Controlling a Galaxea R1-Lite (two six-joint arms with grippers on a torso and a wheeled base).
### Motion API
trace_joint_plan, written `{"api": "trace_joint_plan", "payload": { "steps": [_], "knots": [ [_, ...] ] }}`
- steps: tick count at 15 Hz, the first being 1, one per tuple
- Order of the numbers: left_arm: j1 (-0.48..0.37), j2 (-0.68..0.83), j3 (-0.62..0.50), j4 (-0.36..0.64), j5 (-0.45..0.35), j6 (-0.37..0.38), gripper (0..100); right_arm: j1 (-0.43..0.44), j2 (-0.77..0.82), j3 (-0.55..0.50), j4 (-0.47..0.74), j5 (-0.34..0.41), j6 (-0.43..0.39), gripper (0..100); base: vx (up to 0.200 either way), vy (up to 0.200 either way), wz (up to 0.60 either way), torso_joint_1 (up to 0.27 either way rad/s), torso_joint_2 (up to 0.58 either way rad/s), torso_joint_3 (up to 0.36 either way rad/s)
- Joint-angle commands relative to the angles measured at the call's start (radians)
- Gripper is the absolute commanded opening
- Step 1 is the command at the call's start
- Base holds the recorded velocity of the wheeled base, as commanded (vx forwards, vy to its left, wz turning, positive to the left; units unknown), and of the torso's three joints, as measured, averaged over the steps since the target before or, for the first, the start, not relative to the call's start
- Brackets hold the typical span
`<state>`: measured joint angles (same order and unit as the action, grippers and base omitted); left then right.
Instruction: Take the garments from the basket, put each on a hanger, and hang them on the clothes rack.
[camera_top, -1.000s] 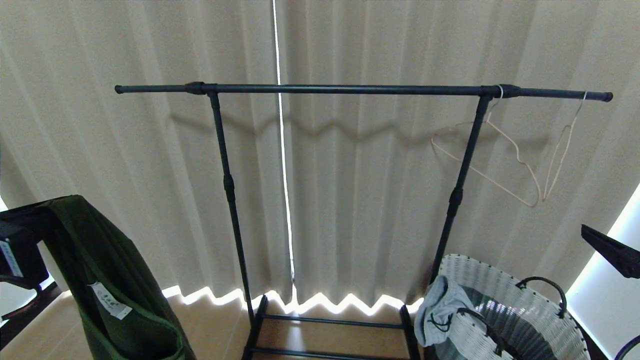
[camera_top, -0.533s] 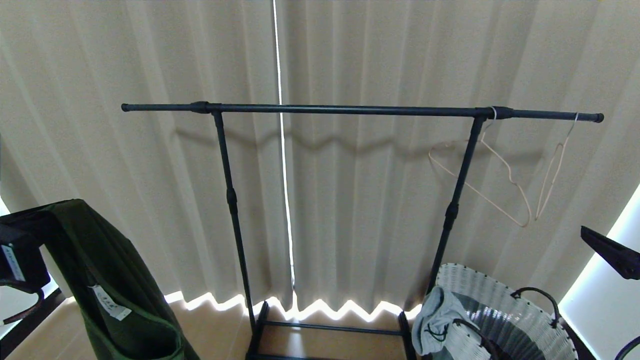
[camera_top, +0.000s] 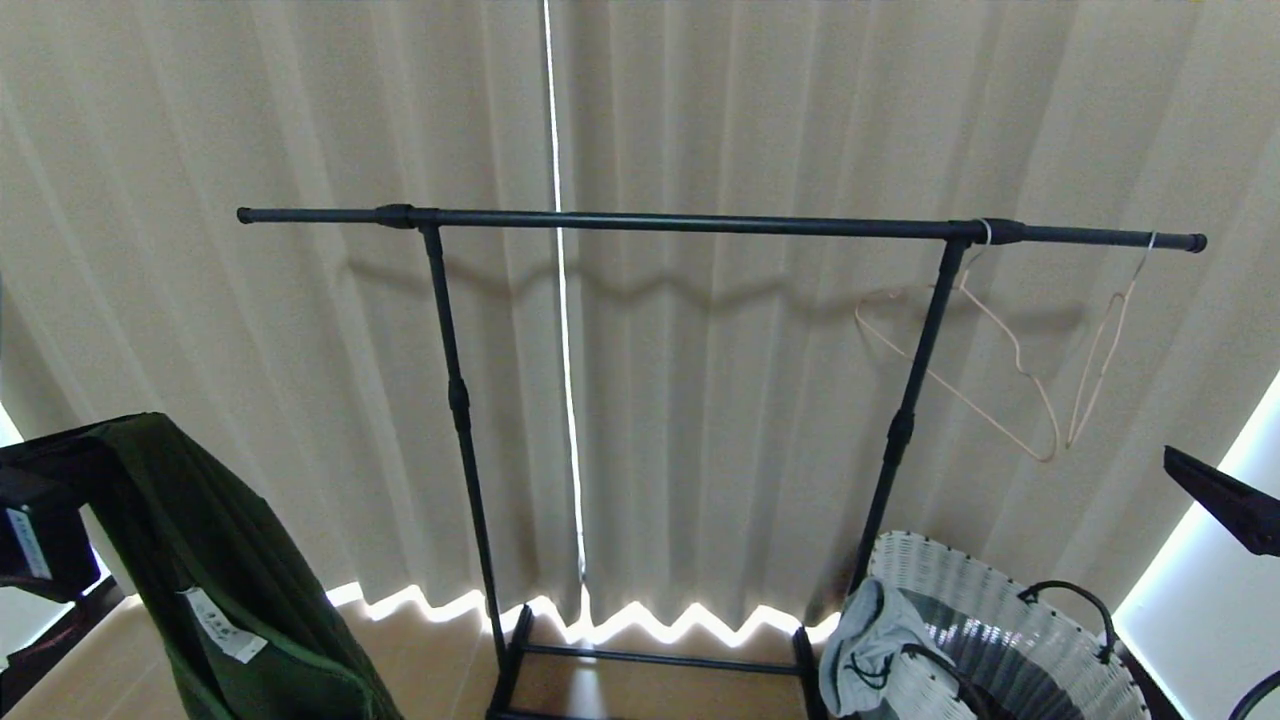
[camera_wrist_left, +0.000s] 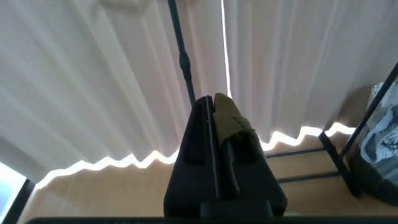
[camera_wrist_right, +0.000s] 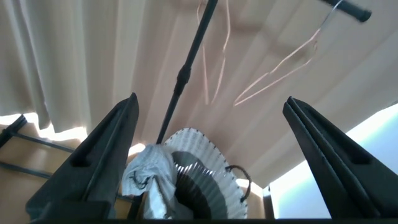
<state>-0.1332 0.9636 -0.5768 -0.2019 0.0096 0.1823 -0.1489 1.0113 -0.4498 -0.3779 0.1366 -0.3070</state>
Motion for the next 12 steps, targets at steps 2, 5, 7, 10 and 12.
{"api": "trace_joint_plan", "payload": {
  "steps": [2,5,7,10,12],
  "knots": [
    [0.000,0.000,0.002,-0.001,0.000,0.000,0,0.000,-0.003,0.002,0.001,0.000,0.000,100,0.000,-0.200,0.00,0.014,0.00,-0.002],
    [0.000,-0.005,0.002,-0.001,0.000,0.000,0,0.000,-0.003,0.003,0.001,0.000,0.000,100,0.000,-0.200,0.00,0.010,0.01,0.002],
    [0.000,-0.005,0.002,-0.001,0.000,0.000,0,0.000,-0.003,0.003,0.001,0.000,0.000,100,0.000,-0.200,0.00,0.005,0.00,0.002],
    [0.001,-0.003,-0.003,-0.001,0.000,0.000,0,0.000,0.003,0.006,0.001,0.000,0.002,100,0.000,-0.200,0.00,0.007,0.00,0.002],
    [0.001,-0.005,0.000,-0.001,0.001,0.003,0,0.000,0.004,0.005,0.001,0.000,0.002,100,0.000,-0.100,0.00,-0.004,0.00,0.004]
  ]
}}
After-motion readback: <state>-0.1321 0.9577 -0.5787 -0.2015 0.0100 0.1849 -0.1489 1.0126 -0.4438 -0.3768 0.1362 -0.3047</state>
